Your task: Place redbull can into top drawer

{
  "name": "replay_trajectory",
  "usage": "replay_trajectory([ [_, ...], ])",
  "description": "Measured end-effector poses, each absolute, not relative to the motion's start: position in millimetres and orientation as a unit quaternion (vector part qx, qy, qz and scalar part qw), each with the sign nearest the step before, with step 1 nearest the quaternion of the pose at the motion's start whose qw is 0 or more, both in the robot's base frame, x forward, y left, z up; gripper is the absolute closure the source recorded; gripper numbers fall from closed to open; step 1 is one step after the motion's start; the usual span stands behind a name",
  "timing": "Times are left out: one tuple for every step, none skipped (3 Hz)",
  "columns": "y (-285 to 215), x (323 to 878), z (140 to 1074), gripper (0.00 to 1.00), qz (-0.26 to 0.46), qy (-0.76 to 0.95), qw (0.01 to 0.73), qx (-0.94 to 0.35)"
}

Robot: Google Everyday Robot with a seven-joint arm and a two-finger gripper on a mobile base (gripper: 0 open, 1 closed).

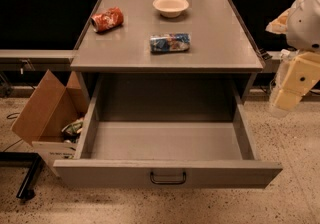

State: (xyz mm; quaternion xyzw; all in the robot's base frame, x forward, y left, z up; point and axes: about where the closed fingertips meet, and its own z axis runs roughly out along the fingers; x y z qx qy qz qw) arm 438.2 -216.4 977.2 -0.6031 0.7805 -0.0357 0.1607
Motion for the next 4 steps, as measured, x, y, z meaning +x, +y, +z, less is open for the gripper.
replay_trajectory([
  [-216.4,438.2,977.2,0.00,-0.036,0.780,0.161,-0.603],
  [-220.1,457.2,981.1,0.00,-0.038,0.777,0.180,-0.602],
  [-220.2,494.3,986.5,0.00,-0.031,0.763,0.214,-0.609],
  [-210.5,545.0,986.5,0.00,0.003,0.756,0.262,-0.600],
])
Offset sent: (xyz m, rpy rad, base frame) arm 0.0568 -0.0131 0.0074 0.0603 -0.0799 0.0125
